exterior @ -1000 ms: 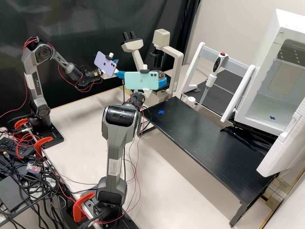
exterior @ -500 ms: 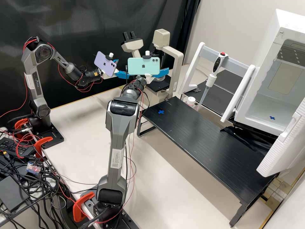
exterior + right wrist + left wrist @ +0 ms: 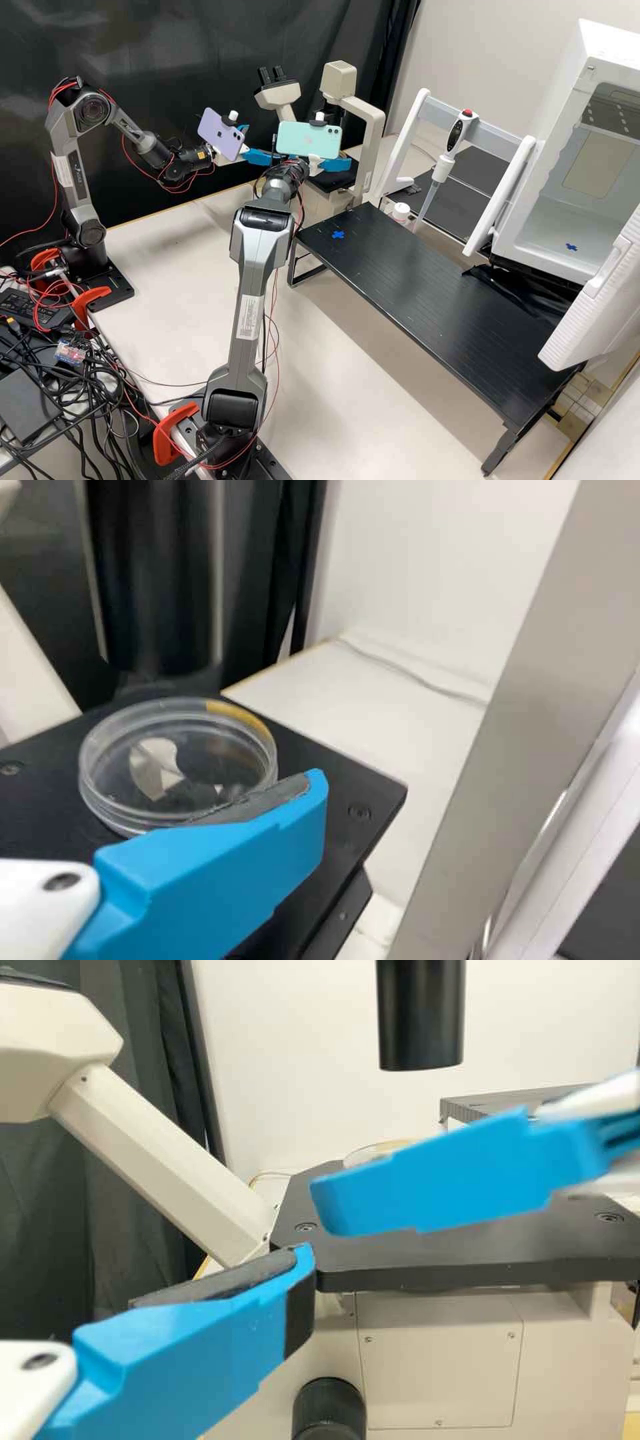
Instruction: Move the petri dish to the bench
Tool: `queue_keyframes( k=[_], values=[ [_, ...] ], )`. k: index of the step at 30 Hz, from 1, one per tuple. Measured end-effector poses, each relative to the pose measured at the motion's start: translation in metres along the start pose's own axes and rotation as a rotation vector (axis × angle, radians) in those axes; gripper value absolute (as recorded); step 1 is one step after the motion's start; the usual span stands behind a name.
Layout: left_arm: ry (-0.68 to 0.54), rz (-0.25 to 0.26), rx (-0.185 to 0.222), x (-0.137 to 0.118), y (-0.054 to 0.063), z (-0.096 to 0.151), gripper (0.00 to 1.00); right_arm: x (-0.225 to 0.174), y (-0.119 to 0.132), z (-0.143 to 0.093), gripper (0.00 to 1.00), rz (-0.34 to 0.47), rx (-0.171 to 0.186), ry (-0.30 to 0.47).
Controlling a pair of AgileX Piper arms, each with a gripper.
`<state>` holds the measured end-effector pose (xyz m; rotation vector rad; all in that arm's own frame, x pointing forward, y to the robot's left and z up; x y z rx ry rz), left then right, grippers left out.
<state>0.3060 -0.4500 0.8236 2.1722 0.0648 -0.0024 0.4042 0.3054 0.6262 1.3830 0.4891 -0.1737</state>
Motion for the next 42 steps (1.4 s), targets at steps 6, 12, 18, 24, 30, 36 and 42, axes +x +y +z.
queue_keyframes(
  k=[6,12,18,24,30,36,42],
  values=[
    [0.000,0.000,0.000,0.000,0.000,0.000,1.00,0.006,-0.013,0.004,1.00,-0.006,-0.002,-0.023],
    [0.000,0.000,0.000,0.000,0.000,0.000,1.00,0.007,-0.026,0.002,1.00,-0.003,-0.014,-0.036],
    [0.000,0.000,0.000,0.000,0.000,0.000,1.00,0.010,-0.037,0.006,1.00,-0.009,-0.023,-0.050],
    [0.000,0.000,0.000,0.000,0.000,0.000,1.00,0.012,-0.039,0.009,1.00,-0.010,-0.025,-0.057],
    [0.000,0.000,0.000,0.000,0.000,0.000,1.00,0.007,-0.030,0.016,1.00,-0.001,0.011,-0.065],
    [0.000,0.000,0.000,0.000,0.000,0.000,1.00,0.001,-0.015,0.016,1.00,0.015,0.039,-0.061],
    [0.000,0.000,0.000,0.000,0.000,0.000,1.00,-0.001,-0.010,0.015,1.00,0.023,0.044,-0.056]
  ],
)
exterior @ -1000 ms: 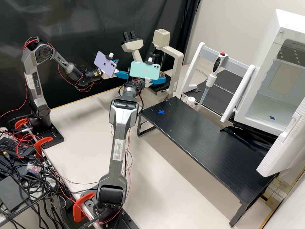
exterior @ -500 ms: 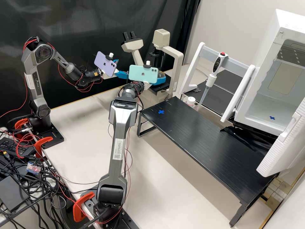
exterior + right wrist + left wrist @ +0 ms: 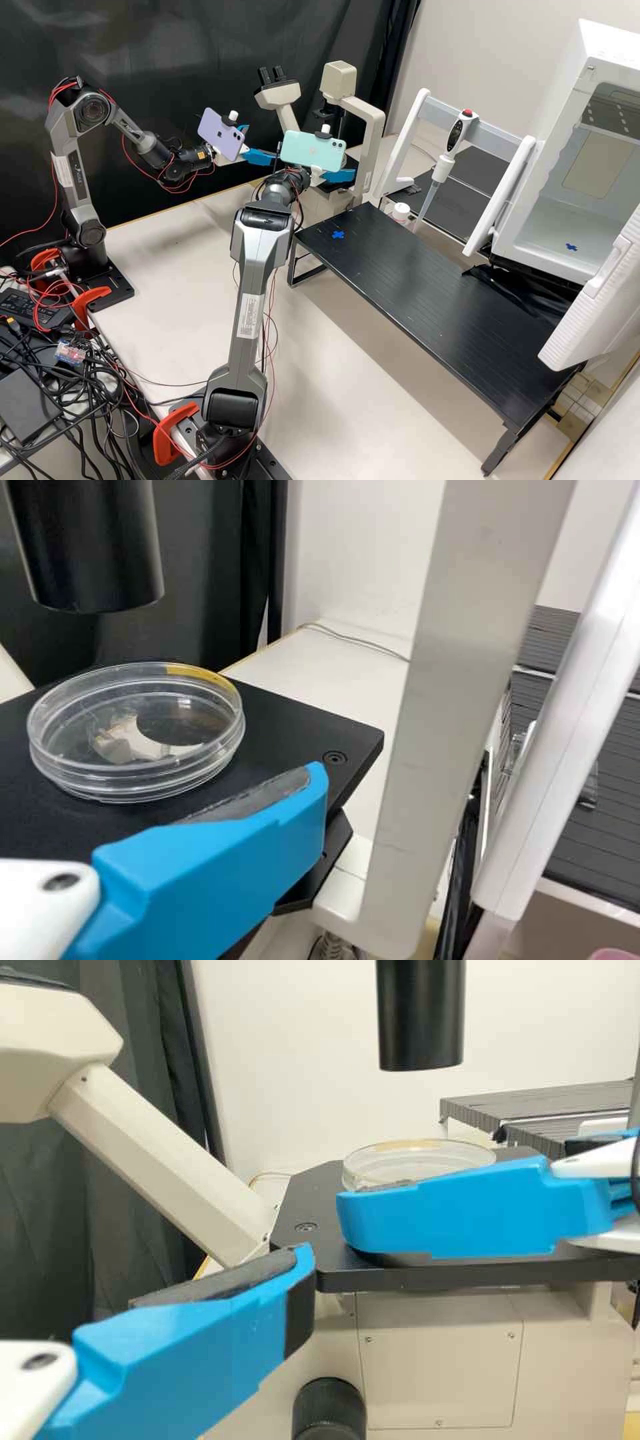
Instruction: Move the petri dish to the bench
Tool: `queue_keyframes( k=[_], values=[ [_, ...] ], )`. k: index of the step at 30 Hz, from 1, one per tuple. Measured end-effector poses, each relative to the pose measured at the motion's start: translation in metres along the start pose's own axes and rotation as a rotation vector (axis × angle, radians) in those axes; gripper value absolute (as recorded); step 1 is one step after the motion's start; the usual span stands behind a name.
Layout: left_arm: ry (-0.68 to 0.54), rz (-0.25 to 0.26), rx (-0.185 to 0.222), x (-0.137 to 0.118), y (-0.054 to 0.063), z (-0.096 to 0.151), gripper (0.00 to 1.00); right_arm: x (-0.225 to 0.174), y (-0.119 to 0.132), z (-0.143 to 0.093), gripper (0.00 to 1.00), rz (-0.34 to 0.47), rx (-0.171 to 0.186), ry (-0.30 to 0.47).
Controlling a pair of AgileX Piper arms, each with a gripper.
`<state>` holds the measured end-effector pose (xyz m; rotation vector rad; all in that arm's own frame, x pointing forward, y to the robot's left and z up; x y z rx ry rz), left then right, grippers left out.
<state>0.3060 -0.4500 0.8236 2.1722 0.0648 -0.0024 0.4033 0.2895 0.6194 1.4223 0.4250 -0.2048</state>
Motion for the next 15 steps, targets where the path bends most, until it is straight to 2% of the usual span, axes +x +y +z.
queue_keyframes(
  k=[3,6,9,15],
  values=[
    [0.000,0.000,0.000,0.000,0.000,0.000,1.00,0.000,0.002,-0.002,1.00,0.005,-0.018,0.004],
    [0.000,0.000,0.000,0.000,0.000,0.000,1.00,0.002,0.002,-0.003,1.00,0.010,-0.019,0.007],
    [0.000,0.000,0.000,0.000,0.000,0.000,1.00,0.005,-0.002,-0.004,1.00,0.006,-0.042,0.007],
    [0.000,0.000,0.000,0.000,0.000,0.000,1.00,0.016,-0.014,-0.004,1.00,-0.010,-0.043,-0.009]
  ],
)
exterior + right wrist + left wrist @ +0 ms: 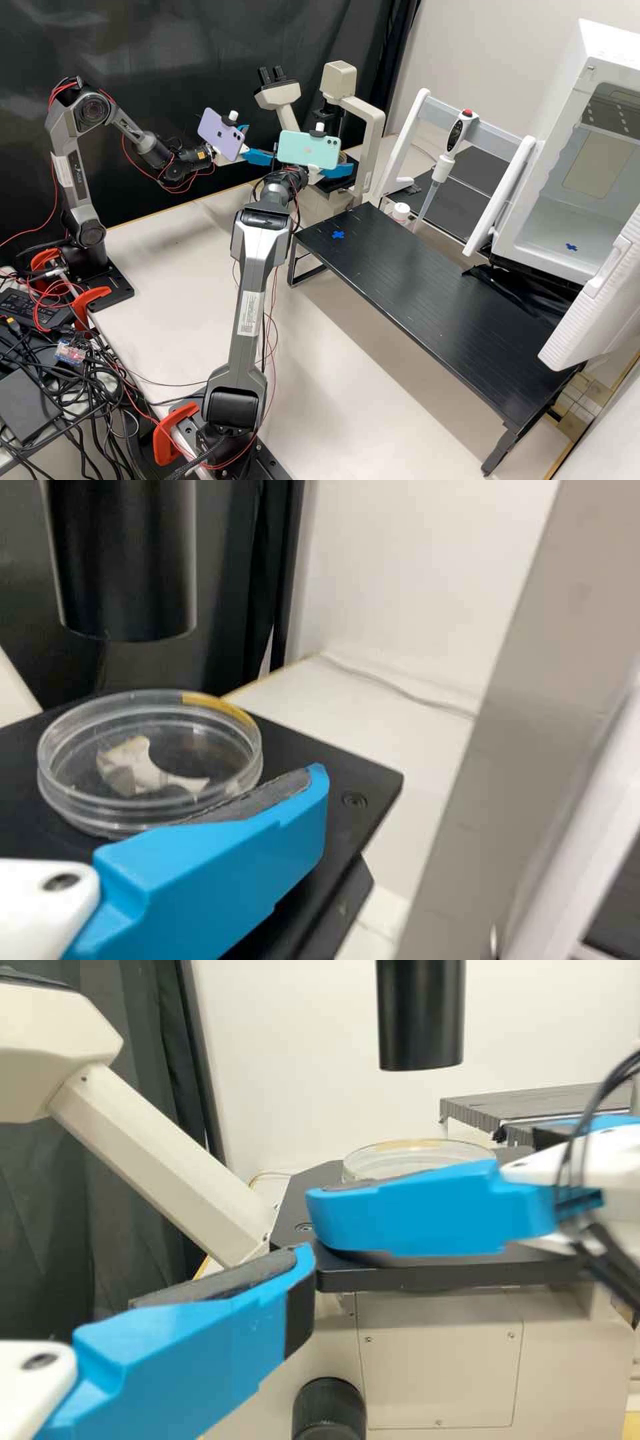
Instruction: Move the petri dish to the bench
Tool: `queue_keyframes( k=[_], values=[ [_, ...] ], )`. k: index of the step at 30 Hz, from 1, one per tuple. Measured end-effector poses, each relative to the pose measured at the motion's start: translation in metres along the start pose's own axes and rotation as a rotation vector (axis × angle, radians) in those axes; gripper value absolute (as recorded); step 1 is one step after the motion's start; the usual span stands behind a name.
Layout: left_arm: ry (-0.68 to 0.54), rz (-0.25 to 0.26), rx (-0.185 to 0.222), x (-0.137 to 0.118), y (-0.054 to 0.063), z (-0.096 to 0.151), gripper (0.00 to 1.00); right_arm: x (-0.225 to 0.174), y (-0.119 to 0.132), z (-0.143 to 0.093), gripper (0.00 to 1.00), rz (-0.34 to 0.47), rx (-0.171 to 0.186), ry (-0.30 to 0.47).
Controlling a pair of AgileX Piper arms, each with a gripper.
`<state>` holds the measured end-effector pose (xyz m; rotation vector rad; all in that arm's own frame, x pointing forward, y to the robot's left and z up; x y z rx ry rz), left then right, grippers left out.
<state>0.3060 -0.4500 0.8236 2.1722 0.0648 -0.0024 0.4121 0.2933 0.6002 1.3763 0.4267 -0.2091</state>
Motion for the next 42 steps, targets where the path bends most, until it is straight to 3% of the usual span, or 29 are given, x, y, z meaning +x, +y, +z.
queue_keyframes(
  k=[6,7,15,19,42],
  values=[
    [0.000,0.000,0.000,0.000,0.000,0.000,1.00,0.009,-0.005,0.001,1.00,-0.011,0.019,-0.021],
    [0.000,0.000,0.000,0.000,0.000,0.000,1.00,0.009,-0.006,0.002,0.00,-0.012,0.023,-0.023],
    [0.000,0.000,0.000,0.000,0.000,0.000,1.00,0.010,-0.006,0.001,0.00,-0.020,0.029,-0.028],
    [0.000,0.000,0.000,0.000,0.000,0.000,1.00,0.010,-0.007,0.001,0.00,-0.034,0.053,-0.030],
    [0.000,0.000,0.000,0.000,0.000,0.000,1.00,0.010,-0.011,0.000,0.00,-0.071,0.040,-0.015]
  ],
)
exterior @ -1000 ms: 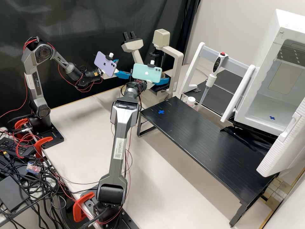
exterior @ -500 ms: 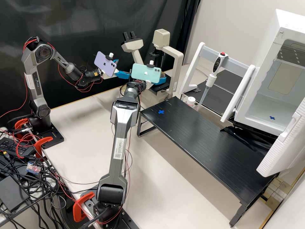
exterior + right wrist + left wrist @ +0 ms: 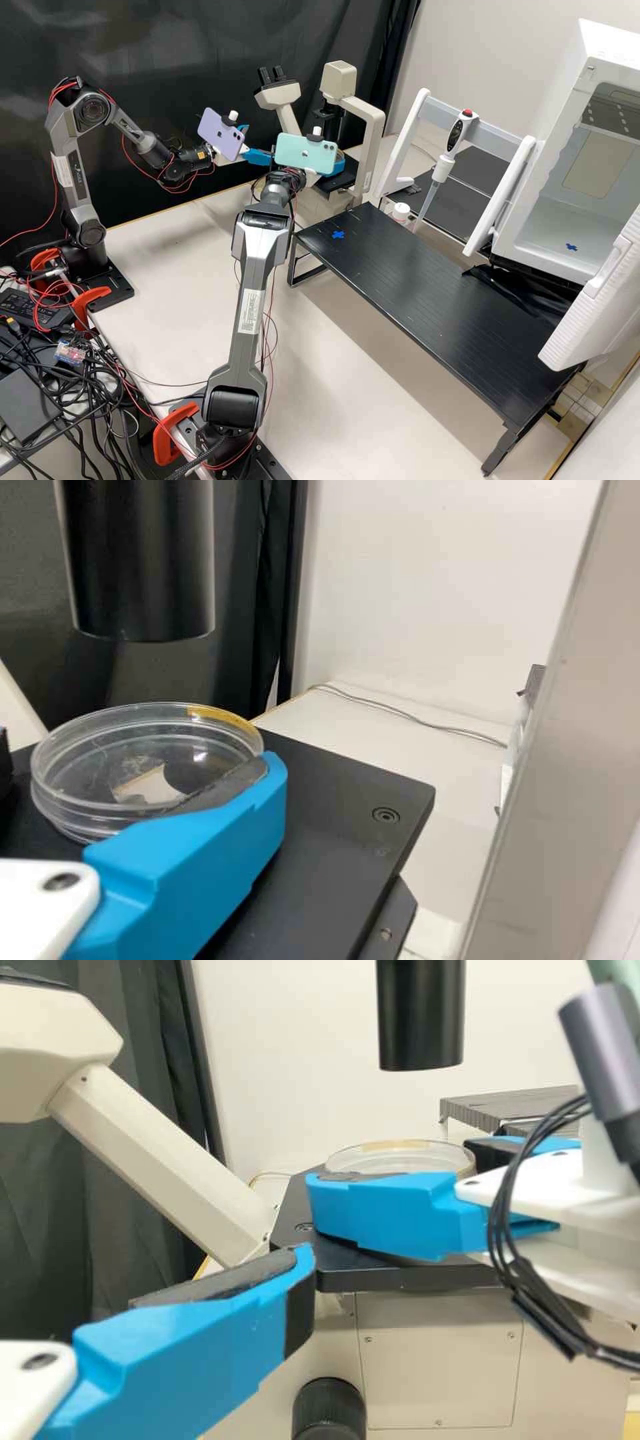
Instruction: Move the petri dish to the bench
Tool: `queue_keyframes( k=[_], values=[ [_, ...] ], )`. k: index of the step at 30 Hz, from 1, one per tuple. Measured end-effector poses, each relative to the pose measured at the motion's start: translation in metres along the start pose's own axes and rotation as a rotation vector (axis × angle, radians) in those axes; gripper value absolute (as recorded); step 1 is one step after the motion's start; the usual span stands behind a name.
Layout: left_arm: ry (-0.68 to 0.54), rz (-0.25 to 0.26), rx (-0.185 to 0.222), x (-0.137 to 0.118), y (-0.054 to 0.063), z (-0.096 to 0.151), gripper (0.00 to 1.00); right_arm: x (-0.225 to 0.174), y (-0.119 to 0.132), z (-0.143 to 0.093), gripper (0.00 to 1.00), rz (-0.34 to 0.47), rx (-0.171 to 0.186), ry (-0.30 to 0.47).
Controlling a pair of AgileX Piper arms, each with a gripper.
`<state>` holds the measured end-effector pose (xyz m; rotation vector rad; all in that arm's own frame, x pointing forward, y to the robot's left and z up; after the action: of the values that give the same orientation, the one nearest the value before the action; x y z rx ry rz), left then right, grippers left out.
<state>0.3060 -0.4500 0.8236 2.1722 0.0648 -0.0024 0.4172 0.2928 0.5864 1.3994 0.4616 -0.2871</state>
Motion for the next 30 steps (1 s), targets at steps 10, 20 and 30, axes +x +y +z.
queue_keyframes(
  k=[10,20,30],
  values=[
    [0.000,0.000,0.000,0.000,0.000,0.000,1.00,0.000,-0.001,0.000,0.00,-0.008,-0.013,0.003],
    [0.000,0.000,0.000,0.000,0.000,0.000,1.00,0.000,-0.002,0.005,0.00,-0.013,-0.008,0.000],
    [0.000,0.000,0.000,0.000,0.000,0.000,1.00,-0.023,0.005,0.016,0.00,0.006,-0.012,0.015]
  ],
)
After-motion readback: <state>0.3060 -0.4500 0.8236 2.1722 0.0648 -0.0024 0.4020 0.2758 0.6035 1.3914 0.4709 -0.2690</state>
